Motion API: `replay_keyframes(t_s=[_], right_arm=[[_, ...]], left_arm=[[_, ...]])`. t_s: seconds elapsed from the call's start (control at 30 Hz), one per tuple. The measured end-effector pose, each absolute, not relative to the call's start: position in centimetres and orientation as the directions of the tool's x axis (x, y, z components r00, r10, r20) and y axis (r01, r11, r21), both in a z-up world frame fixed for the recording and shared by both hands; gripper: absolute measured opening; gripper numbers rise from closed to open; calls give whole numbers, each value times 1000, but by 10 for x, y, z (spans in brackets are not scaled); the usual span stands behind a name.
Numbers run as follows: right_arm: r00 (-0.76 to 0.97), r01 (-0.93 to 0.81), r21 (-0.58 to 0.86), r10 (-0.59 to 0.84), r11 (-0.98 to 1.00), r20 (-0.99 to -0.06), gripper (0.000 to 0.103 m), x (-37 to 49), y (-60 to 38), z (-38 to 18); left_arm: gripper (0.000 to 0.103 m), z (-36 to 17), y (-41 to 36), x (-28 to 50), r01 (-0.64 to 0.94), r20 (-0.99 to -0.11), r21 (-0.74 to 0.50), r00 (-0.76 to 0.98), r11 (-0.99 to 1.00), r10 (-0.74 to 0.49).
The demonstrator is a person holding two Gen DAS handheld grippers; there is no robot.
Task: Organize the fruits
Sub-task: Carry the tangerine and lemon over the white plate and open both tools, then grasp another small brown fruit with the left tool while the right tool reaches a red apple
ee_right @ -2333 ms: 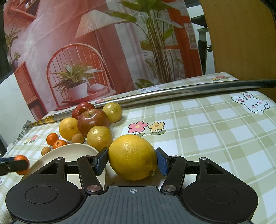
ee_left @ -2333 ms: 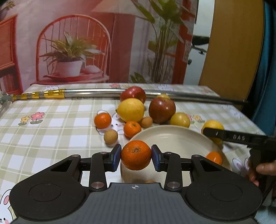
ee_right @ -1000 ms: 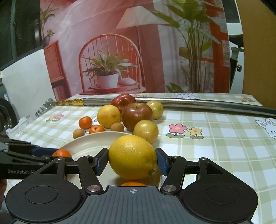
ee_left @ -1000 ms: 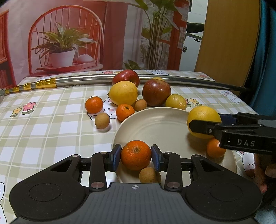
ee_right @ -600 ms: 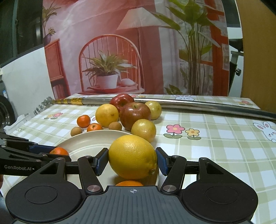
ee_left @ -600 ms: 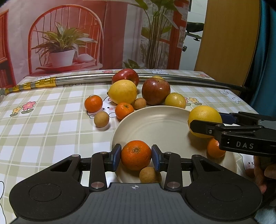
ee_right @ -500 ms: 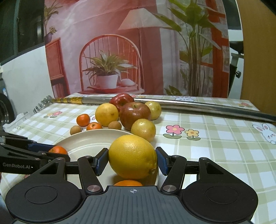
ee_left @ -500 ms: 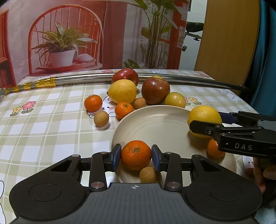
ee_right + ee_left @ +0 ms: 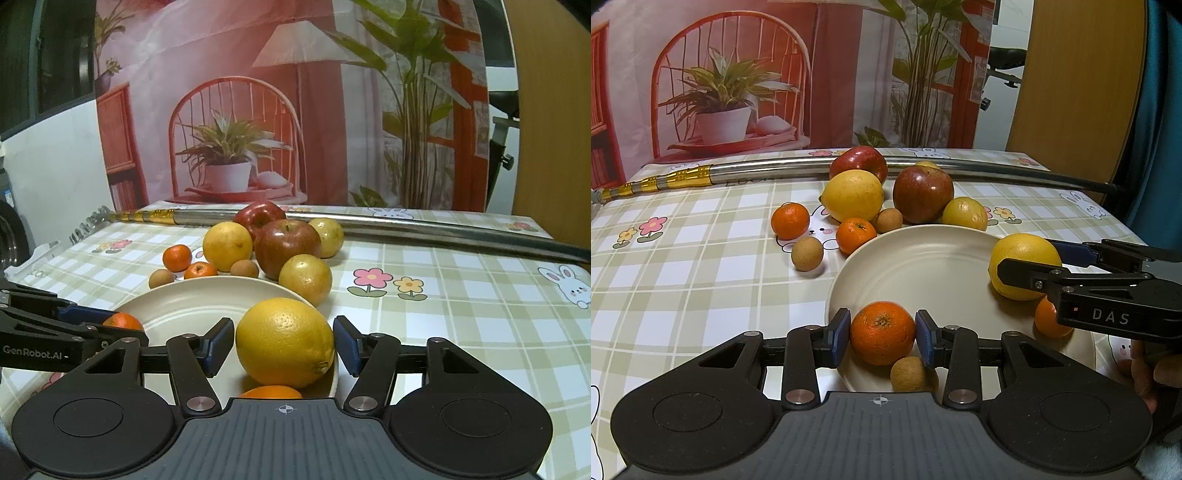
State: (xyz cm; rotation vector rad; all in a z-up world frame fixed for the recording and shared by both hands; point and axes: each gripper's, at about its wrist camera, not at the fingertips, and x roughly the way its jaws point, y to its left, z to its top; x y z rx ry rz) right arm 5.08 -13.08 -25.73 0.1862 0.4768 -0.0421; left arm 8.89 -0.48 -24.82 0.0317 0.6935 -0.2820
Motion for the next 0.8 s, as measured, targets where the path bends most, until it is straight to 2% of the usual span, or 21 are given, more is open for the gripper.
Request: replay_keyframes(t_s=[0.33,0.5,0.7,0.8], right_arm=[[897,68,163,11,984,-442,57,47,-131,-251],[906,40,169,36,985,-423,57,46,-137,-237],[915,62,177,15,982,-404,57,53,-153,-211],[920,79,178,-3,981,-393,57,57,-161,-197]], left_arm=[[41,-240,2,89,266,-614,-108,740,958,-275],[41,-223,23,104,233,-616,-220,720,947,-320],[41,-209,68,127,120,-592,-411,719,904,-364],[41,-205,81,134,64,-593,-420,736,905,-327]])
